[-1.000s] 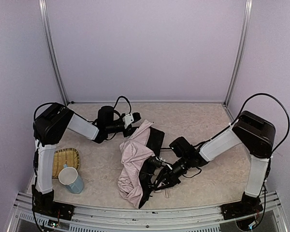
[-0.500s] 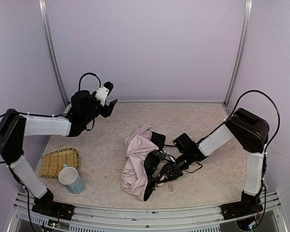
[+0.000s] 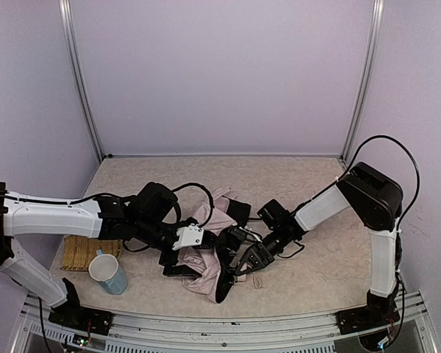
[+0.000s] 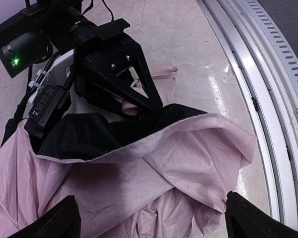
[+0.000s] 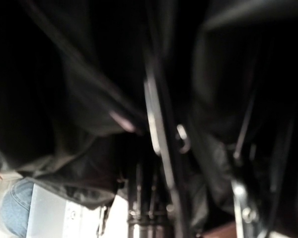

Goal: Put away the umbrella

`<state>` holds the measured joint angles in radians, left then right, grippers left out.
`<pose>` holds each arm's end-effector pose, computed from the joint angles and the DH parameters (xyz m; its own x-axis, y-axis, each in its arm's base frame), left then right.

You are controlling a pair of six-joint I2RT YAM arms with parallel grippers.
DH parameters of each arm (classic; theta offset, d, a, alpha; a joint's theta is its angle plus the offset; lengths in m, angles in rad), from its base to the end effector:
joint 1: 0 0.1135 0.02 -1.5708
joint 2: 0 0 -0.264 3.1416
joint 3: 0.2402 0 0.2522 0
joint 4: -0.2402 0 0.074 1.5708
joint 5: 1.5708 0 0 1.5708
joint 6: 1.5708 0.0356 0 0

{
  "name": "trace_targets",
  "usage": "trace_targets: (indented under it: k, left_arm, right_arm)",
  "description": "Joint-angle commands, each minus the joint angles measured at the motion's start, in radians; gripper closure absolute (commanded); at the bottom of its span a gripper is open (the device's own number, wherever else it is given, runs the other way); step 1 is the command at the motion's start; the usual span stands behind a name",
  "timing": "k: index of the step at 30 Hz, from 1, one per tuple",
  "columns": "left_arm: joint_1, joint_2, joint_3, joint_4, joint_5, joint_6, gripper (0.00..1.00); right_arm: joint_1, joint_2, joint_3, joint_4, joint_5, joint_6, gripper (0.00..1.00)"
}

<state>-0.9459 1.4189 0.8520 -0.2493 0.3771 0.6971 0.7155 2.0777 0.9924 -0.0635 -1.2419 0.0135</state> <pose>0.1604 -0.2447 0.2155 0.2521 0.6709 -0.6974 0.9649 -0.1192 0.2341 0.2425 0.2554 0.0776 -0.6953 -0.5985 -0.3979 -0.4951 -0.0024 0.8688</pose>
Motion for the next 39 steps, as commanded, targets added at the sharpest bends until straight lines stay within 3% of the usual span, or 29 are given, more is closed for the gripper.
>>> trace_targets:
  k: [1,6,11,13,17,20,22,25,27,30,35,39]
  left_arm:
    - [-0.002,0.053,0.097,-0.179,0.038,0.107,0.01]
    - [-0.001,0.122,0.021,0.004,0.061,0.113,0.01]
    - [0.012,0.282,0.107,-0.027,0.082,0.024,0.02]
    - [0.039,0.358,0.187,-0.091,0.128,-0.038,0.07]
    - [0.117,0.452,0.284,-0.173,0.245,-0.175,0.20]
    - [0.139,0.506,0.312,-0.241,0.252,-0.189,0.29]
    - [0.150,0.545,0.348,-0.289,0.262,-0.208,0.35]
    - [0.182,0.597,0.396,-0.341,0.322,-0.225,0.42]
    - [0.199,0.624,0.417,-0.364,0.353,-0.226,0.45]
    - [0.215,0.659,0.451,-0.403,0.384,-0.233,0.48]
    - [0.239,0.708,0.496,-0.448,0.428,-0.244,0.53]
    - [0.246,0.727,0.511,-0.464,0.445,-0.247,0.53]
  right_arm:
    - [-0.005,0.048,0.011,-0.151,0.107,0.018,1.00]
    - [-0.001,0.049,0.010,-0.122,0.113,0.039,1.00]
    - [0.001,0.014,0.005,-0.078,0.126,0.075,1.00]
    - [0.001,-0.004,-0.001,-0.041,0.151,0.110,1.00]
    - [0.001,-0.082,-0.064,0.106,0.205,0.221,0.75]
    - [0.001,-0.163,-0.121,0.210,0.256,0.303,0.61]
    - [0.001,-0.218,-0.148,0.223,0.313,0.319,0.54]
    - [0.001,-0.321,-0.180,0.194,0.426,0.305,0.32]
    - [0.002,-0.392,-0.185,0.141,0.526,0.280,0.22]
    - [0.047,-0.504,-0.185,0.068,0.769,0.185,0.19]
    - [0.342,-0.641,-0.217,0.106,1.192,-0.157,0.17]
    - [0.517,-0.565,-0.178,0.129,1.368,-0.431,0.11]
